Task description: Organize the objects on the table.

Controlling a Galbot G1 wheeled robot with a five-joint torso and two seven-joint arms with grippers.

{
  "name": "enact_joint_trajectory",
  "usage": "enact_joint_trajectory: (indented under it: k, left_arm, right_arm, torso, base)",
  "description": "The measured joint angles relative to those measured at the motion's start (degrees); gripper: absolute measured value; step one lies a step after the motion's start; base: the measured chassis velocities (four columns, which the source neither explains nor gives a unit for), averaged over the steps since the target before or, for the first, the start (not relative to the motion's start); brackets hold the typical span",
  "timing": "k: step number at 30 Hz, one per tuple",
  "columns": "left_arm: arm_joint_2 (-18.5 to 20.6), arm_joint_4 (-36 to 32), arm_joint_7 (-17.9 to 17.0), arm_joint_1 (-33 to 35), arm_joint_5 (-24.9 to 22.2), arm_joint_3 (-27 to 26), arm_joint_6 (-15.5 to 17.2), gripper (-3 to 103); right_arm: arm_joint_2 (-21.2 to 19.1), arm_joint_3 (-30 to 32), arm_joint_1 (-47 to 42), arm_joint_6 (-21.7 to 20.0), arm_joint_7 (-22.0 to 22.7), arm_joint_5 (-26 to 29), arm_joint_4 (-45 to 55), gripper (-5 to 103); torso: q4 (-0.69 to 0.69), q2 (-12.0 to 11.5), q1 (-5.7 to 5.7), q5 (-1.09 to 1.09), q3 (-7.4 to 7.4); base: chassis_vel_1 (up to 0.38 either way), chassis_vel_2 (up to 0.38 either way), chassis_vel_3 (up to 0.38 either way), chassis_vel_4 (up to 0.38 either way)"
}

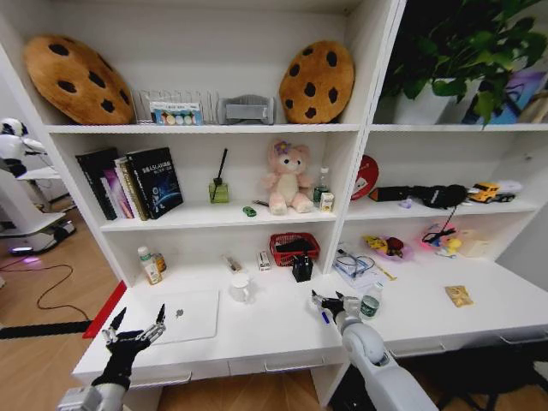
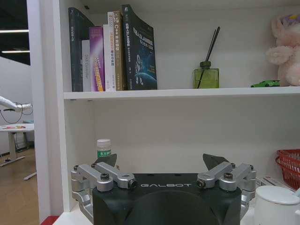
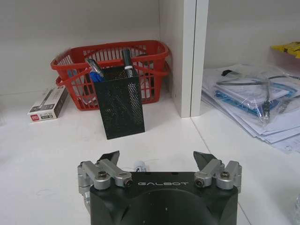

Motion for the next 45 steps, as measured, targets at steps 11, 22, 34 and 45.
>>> enact_joint_trajectory:
  k: [11, 22, 34, 45]
  left_arm:
    - [0.0, 0.0, 0.0, 0.0, 0.0, 0.0, 0.0, 100]
    - [0.0, 0.0, 0.0, 0.0, 0.0, 0.0, 0.0, 100]
    - [0.0, 0.0, 0.0, 0.0, 0.0, 0.0, 0.0, 100]
    - [0.0, 0.0, 0.0, 0.0, 0.0, 0.0, 0.0, 100]
  right_arm:
    - [0.2, -0.4, 0.5, -2.4, -1.7, 0.1, -1.4, 65]
    - [0.4, -0.9, 0.4, -1.9, -2.4, -0.1, -3.3, 59]
    - [1.4, -2.9, 1.2, -0.5, -0.8, -1.1, -4.8, 28]
    - [1.3, -2.1, 0.8, 2.9, 0.9, -2.3, -5.6, 13]
  torso:
    - [-0.01, 0.0, 0.00, -0.01, 0.00]
    - [-0.01, 0.0, 0.00, -0.01, 0.00]
    - [0.00, 0.0, 0.00, -0.01, 0.00]
    - [-0.01, 0.0, 0.00, 0.01, 0.01]
  base:
    - [0.000, 0.000, 0.000, 0.000]
    - [0.000, 0.000, 0.000, 0.000]
    - [0.000, 0.000, 0.000, 0.000]
    - [0.000, 0.000, 0.000, 0.000]
